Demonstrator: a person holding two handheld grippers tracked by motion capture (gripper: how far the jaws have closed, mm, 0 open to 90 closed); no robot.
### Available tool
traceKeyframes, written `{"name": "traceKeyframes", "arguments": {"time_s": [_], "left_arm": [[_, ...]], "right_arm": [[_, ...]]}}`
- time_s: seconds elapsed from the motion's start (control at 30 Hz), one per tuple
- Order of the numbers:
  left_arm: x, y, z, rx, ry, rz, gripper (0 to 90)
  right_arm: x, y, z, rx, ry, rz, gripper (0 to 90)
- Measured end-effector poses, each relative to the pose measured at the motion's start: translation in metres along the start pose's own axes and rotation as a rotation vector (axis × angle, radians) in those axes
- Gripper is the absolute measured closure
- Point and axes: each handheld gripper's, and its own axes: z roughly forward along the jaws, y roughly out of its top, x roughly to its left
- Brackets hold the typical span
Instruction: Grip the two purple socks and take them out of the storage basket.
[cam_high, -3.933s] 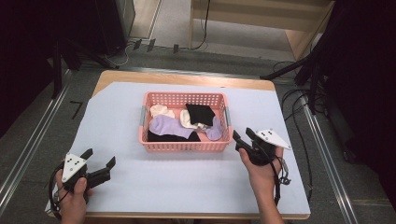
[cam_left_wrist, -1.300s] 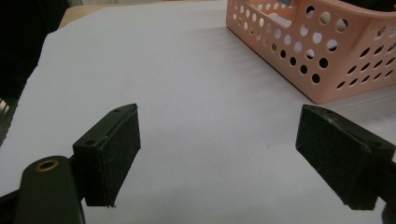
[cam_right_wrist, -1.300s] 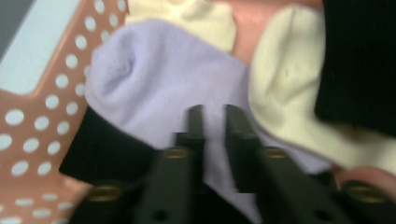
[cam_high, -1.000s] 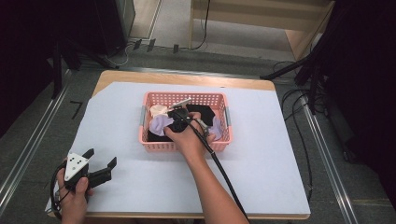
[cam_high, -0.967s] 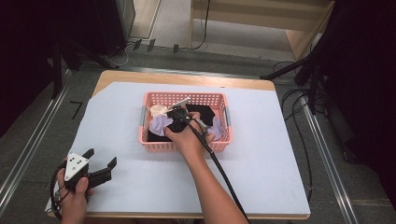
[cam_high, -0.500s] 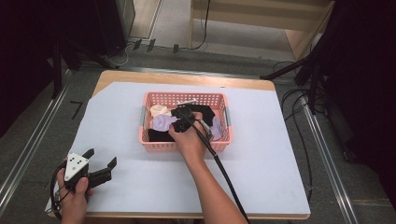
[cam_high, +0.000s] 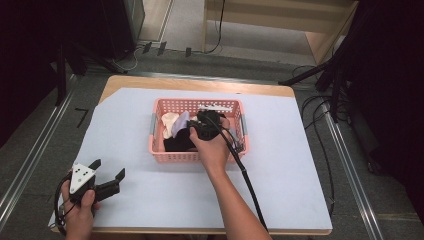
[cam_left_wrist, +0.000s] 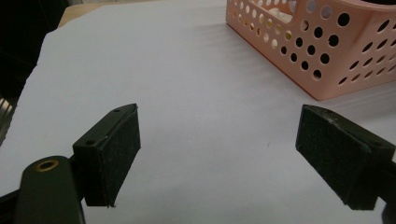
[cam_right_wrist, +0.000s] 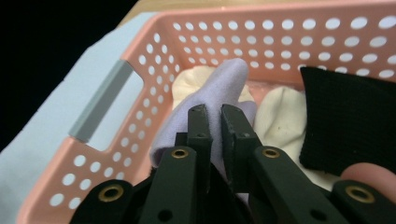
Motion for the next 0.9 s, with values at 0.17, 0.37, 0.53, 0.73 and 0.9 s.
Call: {"name": "traceKeyframes", "arguments": {"time_s": [0.17, 0.37, 0.53, 0.73, 0.9], "left_arm": [[0.0, 0.0, 0.0, -0.002, 0.002, 0.004, 15.0], [-0.001, 0.0, 0.0, 0.003, 0.004, 0.005, 15.0], [-0.001, 0.0, 0.0, 0.003, 0.004, 0.005, 15.0], [-0.001, 0.0, 0.0, 0.002, 0.004, 0.003, 15.0], [0.0, 0.0, 0.0, 0.006, 0.003, 0.006, 15.0]], "right_arm": [[0.0, 0.004, -0.01, -0.034, 0.006, -0.007, 82.1], [0.0, 0.005, -0.018, -0.026, 0.02, -0.021, 81.9], [0.002, 0.004, -0.014, -0.006, 0.035, -0.044, 79.2], [-0.006, 0.001, -0.009, 0.053, -0.034, -0.065, 87.2], [-0.01, -0.001, -0.009, 0.062, -0.04, -0.06, 86.8]]}}
